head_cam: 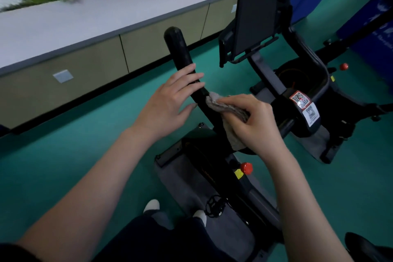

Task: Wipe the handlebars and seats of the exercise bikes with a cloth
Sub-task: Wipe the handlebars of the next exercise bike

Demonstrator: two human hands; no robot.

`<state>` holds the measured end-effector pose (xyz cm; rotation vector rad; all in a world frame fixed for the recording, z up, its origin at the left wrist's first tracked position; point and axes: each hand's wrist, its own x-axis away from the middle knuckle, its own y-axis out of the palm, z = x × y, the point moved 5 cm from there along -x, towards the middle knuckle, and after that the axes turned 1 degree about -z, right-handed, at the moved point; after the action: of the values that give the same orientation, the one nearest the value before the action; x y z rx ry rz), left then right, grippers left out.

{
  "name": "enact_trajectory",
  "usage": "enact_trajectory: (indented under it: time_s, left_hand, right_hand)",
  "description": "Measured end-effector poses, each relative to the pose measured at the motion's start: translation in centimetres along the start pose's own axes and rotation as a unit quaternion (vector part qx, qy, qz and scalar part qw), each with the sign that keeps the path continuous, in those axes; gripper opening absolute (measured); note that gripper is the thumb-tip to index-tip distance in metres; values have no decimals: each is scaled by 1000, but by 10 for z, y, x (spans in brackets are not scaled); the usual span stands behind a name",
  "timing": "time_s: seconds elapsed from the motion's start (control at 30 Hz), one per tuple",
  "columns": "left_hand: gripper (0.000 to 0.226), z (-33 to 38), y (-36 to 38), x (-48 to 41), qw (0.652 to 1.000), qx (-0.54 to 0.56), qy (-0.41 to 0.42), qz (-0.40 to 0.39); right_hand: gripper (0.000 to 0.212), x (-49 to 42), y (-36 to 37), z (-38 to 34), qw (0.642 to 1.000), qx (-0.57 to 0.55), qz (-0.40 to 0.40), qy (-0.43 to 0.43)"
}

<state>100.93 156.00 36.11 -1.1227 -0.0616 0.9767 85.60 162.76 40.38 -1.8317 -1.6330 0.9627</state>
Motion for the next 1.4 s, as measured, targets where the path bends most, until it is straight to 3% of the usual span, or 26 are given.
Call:
enact_trajectory:
  time_s: [0.2, 0.33, 0.43, 0.6, 0.77, 0.97, 1.2, 1.4]
  left_hand:
    - [40, 5, 4, 2, 999, -9, -32, 13]
    - [40, 8, 5, 2, 999, -3, -46, 22]
    - [39, 9, 5, 1, 998, 6, -61, 25]
    - [41, 12, 4, 1, 995, 20, -96, 34]
    - [41, 18, 4, 1, 992, 19, -119, 43]
    - [40, 25, 5, -1, 988, 17, -143, 50]
    - [42, 27, 11, -2, 985, -2, -166, 50]
    - [40, 35, 14, -2, 984, -24, -167, 59]
  right_hand:
    - [27, 38, -29, 31, 997, -61, -28, 28]
    - [29, 32, -26, 13, 994, -44, -23, -93]
    - [25, 19, -12, -1, 982, -11, -75, -171]
    - [27, 6, -3, 2, 965, 2, -177, -193]
    - [27, 6, -9, 6, 926, 35, -287, -242]
    - [32, 21, -26, 19, 895, 30, -344, -282]
    - [29, 42, -56, 65, 916, 1, -327, -233]
    - [33, 54, -84, 107, 968, -71, -214, -109]
